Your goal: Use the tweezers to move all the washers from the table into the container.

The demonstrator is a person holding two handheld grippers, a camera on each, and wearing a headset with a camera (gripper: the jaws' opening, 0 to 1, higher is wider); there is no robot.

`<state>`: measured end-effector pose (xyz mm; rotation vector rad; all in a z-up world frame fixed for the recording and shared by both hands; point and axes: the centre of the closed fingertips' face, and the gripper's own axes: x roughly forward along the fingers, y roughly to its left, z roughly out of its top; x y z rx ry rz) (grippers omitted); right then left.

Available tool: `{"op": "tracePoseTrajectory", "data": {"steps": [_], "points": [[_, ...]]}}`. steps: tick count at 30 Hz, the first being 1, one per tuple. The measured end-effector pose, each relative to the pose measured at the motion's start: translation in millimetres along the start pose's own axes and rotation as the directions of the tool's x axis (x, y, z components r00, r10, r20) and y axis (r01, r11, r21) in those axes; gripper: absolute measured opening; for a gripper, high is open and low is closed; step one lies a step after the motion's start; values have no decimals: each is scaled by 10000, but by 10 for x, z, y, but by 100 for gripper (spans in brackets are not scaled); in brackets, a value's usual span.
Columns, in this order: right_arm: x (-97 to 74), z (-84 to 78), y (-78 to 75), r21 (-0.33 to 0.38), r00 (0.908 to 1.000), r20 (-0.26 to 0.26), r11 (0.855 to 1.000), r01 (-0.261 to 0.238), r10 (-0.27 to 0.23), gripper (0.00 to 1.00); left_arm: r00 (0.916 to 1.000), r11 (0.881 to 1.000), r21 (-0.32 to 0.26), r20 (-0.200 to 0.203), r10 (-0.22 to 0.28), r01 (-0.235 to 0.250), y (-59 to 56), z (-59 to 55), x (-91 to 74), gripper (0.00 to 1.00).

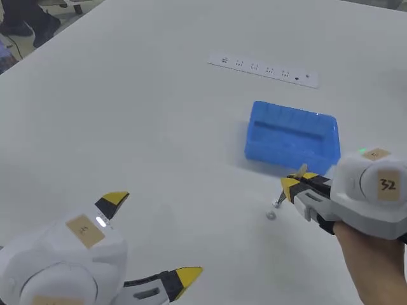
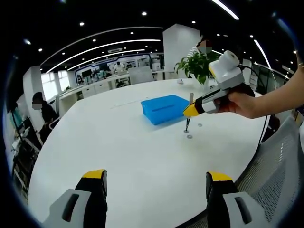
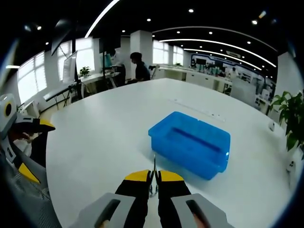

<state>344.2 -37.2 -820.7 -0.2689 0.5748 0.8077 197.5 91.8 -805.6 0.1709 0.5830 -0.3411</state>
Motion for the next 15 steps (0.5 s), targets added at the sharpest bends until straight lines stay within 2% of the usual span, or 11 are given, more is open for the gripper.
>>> {"op": "tracePoseTrajectory", "data": {"steps": [15], "points": [[31, 31, -9, -188, 10000, 3, 9998, 36, -36, 1, 10000, 10000, 77, -88, 42, -41, 14, -2, 21, 87]]}}
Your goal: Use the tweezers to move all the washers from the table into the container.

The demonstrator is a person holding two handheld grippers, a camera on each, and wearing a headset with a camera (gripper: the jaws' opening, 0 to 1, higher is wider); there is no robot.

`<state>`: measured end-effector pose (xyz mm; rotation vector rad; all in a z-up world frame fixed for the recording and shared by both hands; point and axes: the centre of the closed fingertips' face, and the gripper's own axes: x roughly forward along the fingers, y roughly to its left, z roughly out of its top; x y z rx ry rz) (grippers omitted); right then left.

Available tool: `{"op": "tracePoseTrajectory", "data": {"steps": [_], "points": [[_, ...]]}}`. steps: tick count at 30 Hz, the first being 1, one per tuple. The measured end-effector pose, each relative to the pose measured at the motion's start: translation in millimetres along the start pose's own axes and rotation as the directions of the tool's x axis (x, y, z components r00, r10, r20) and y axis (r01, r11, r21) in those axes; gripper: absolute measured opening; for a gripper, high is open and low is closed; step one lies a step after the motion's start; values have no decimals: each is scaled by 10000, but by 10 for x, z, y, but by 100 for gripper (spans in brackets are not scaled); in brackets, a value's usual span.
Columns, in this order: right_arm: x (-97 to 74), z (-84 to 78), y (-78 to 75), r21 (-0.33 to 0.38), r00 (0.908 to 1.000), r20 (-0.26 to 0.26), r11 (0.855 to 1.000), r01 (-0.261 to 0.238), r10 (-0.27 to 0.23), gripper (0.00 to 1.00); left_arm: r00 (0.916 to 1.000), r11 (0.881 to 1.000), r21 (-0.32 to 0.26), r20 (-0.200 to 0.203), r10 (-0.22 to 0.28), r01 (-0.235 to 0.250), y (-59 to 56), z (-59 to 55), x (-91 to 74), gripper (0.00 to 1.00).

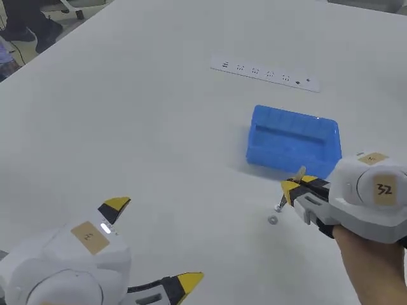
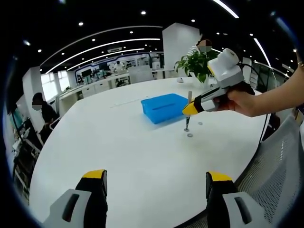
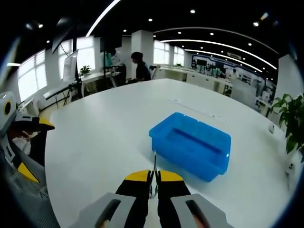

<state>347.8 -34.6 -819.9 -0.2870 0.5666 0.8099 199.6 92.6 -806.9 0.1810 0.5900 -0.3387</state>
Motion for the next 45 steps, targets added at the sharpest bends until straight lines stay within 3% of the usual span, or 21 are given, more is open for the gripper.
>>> {"op": "tracePoseTrajectory", "data": {"steps": [8, 15, 31, 45], "points": [[-11, 4, -12, 317, 9999, -91, 9995, -98, 101, 1, 10000, 10000, -27, 21, 31, -31, 19, 8, -5, 87], [-61, 102, -71, 629, 9999, 72, 9979, -155, 151, 1, 10000, 10000, -13, 73, -28, 29, 19, 32, -1, 87], [-177, 550, -114, 775, 9943, 1059, 9968, -183, 100, 1, 10000, 10000, 44, 55, 8, -8, 39, 44, 12, 87], [-199, 986, -427, 723, 9768, 2054, 9963, 461, -601, 1, 10000, 10000, 53, 4, 28, -28, 15, -5, -13, 86]]}}
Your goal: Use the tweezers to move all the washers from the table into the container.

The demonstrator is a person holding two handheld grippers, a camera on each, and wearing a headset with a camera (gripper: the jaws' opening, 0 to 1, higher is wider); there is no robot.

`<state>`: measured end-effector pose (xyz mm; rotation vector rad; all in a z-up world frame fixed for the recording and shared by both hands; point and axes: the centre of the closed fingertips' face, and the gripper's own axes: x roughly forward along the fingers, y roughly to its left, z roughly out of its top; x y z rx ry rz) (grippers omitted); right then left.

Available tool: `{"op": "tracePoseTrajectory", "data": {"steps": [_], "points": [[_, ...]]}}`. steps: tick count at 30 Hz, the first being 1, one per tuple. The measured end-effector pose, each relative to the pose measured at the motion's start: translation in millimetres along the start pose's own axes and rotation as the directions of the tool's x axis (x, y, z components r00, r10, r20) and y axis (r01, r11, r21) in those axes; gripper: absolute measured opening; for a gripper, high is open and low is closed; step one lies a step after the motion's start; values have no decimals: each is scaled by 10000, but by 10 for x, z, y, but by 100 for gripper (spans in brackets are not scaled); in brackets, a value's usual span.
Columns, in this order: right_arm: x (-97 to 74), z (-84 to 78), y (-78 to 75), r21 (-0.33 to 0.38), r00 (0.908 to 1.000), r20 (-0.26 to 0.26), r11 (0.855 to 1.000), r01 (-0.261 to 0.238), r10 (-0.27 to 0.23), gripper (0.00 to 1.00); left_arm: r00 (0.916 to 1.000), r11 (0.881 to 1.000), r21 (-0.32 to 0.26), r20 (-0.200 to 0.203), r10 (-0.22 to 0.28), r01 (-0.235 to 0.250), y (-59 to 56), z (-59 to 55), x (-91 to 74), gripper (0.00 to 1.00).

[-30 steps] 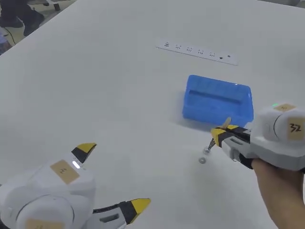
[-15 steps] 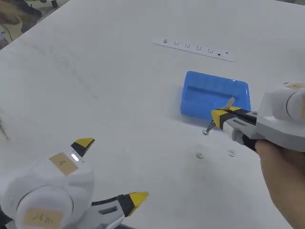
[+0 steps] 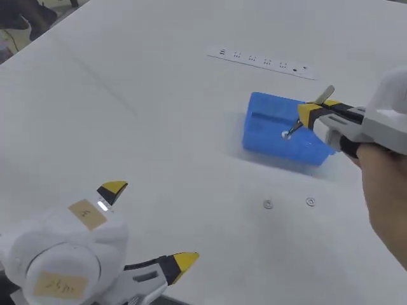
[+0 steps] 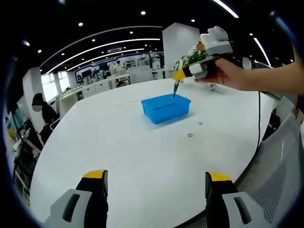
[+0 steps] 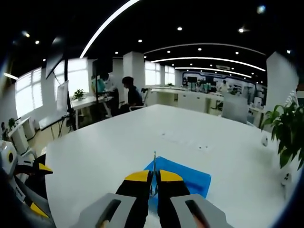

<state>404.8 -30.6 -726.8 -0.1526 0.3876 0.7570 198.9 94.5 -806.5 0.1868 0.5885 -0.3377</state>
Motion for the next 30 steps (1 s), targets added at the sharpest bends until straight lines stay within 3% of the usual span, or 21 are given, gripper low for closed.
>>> {"op": "tracePoseTrajectory", "data": {"steps": [6, 9, 18, 30], "points": [[135, 21, -81, -60, 9997, 78, 9997, 229, -228, 1, 10000, 10000, -7, -29, -8, 8, -5, -20, -12, 86], [293, -79, -143, 0, 9995, -211, 9997, 241, -241, 1, 10000, 10000, 6, -62, -57, 57, -13, -31, -18, 85], [468, -344, -103, 83, 9961, -856, 9998, 199, -191, 1, 10000, 9999, -96, 25, -82, 82, -14, -11, -19, 86], [559, -553, -158, 168, 9895, -1406, 9992, 369, -342, 1, 10000, 10000, -54, -32, -36, 36, 9, 26, 7, 85]]}}
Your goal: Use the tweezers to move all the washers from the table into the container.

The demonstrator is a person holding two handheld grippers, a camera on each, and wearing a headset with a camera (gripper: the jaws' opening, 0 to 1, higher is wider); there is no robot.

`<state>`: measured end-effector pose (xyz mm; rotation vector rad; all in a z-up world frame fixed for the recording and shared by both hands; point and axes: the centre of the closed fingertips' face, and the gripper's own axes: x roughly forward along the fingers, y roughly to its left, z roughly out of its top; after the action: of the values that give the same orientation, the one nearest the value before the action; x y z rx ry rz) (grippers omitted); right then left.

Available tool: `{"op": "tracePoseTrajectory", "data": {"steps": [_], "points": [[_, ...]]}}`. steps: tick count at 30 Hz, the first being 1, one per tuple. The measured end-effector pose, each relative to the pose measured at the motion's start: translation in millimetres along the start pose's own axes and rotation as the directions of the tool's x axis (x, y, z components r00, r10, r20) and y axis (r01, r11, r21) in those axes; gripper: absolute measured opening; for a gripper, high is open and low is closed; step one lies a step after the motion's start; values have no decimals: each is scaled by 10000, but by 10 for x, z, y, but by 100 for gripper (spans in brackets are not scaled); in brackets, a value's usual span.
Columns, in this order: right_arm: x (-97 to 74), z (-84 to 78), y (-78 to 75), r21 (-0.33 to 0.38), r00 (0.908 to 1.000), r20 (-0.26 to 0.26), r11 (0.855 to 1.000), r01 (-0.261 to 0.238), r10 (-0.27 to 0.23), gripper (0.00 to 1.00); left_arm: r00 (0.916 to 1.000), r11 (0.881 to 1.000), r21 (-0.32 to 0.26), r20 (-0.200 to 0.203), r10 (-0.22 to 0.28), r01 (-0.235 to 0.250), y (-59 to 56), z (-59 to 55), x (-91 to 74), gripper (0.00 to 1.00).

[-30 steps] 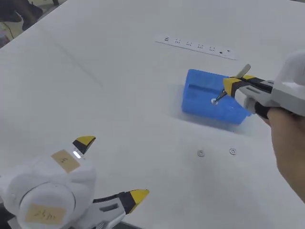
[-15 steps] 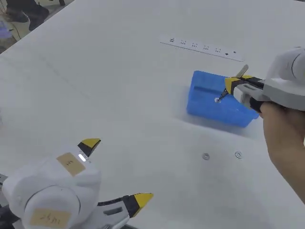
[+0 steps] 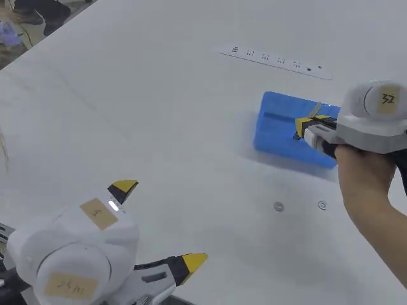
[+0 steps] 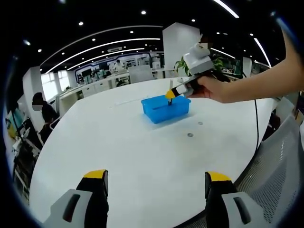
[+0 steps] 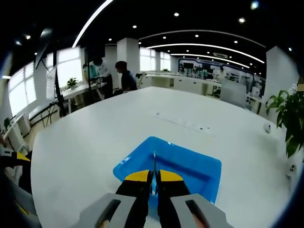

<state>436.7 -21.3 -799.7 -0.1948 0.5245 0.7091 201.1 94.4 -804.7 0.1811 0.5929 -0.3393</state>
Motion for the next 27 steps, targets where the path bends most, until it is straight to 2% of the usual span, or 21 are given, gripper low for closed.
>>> {"op": "tracePoseTrajectory", "data": {"steps": [10, 11, 20, 27], "points": [[48, -83, -23, 23, 9998, -200, 10000, 21, -21, 1, 10000, 10000, -29, -11, -25, 25, 8, 23, 38, 86], [42, -87, -28, -48, 9999, 7, 9999, 103, -103, 1, 10000, 10000, -28, -41, -20, 20, 10, 19, 41, 85], [42, -92, -26, -215, 9999, 64, 9997, 135, -133, 1, 10000, 10000, -1, -52, 4, -4, 24, 3, 41, 85], [45, -87, -35, 183, 10000, -26, 9998, 28, -27, 2, 10000, 10000, 20, -58, 18, -17, 26, 0, 40, 85]]}}
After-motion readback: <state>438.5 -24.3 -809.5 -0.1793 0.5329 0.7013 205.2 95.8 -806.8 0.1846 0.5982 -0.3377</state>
